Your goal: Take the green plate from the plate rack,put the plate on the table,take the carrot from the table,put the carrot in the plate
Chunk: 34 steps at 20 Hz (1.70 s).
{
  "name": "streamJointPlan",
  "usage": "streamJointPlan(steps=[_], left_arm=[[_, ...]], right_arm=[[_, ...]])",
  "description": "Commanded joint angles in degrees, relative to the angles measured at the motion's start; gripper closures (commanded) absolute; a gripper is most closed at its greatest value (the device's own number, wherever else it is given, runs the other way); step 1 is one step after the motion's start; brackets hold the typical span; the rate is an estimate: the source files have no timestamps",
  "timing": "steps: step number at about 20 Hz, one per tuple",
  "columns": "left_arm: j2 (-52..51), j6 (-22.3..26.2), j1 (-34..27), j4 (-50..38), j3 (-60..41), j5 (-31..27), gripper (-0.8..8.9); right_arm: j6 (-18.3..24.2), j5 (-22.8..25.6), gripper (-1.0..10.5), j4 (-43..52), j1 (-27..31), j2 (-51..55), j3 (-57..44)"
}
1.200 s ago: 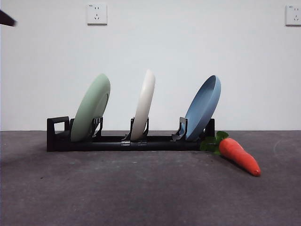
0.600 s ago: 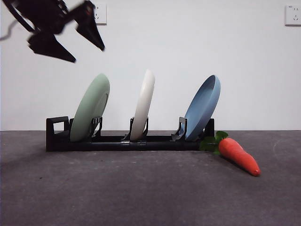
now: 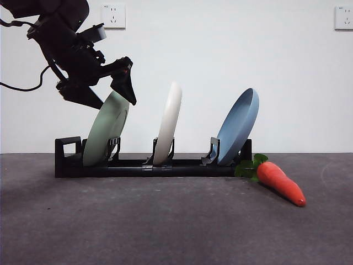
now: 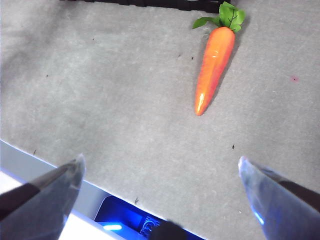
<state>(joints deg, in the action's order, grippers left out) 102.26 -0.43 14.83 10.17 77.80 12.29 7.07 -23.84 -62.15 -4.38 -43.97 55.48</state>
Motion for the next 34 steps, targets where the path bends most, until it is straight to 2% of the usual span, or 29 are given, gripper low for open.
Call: streamJointPlan(steps=[1,4,6,12,18,23,25,27,29,32,34], left_arm=[[0.2,0.5,0.2,-0.3,0.0,0.3,6.75],[0.2,0.2,0.2,-0.2,0.0,2.5,7.93],[0.2,-0.5,0.0,-0.2,0.0,3.3,8.18],[-0.5,-1.9,0.0,-0.2,0.0,4.8,8.19],[-5.3,-5.8,-0.2,-0.7,0.3,6.3,8.19],[-12.8,-5.8,-0.1,2.1,0.3,8.5,8.19],[-17.4,-3.6,1.0,6.1,0.3,9.4,8.19],[-22.5,3.2,3.4,11.7,0.3,7.8,8.19],[-27.7,9.0,8.1,18.0,0.3,2.2,8.19],[-32.2,16.0,17.9,26.0,0.3,-10.1,8.19],[-32.4,18.7,25.1,31.2,0.2,-18.0,8.18]], right_arm=[[-0.1,0.2,2.9,0.2,0.1,-0.3,0.1],[-0.1,0.2,2.9,0.2,0.1,-0.7,0.1],[-0.1,0.2,2.9,0.2,0.1,-0.8,0.1],[-0.1,0.2,2.9,0.2,0.1,-1.0,0.1],[-0.1,0.2,2.9,0.2,0.1,-1.0,0.1],[-0.1,0.1,2.9,0.2,0.1,-1.0,0.1],[-0.1,0.1,2.9,0.2,0.1,-1.0,0.1],[-0.1,0.1,2.9,0.3,0.1,-1.0,0.1],[-0.1,0.1,2.9,0.4,0.1,-1.0,0.1],[-0.1,0.1,2.9,0.4,0.1,-1.0,0.1],[-0.1,0.1,2.9,0.5,0.1,-1.0,0.1]])
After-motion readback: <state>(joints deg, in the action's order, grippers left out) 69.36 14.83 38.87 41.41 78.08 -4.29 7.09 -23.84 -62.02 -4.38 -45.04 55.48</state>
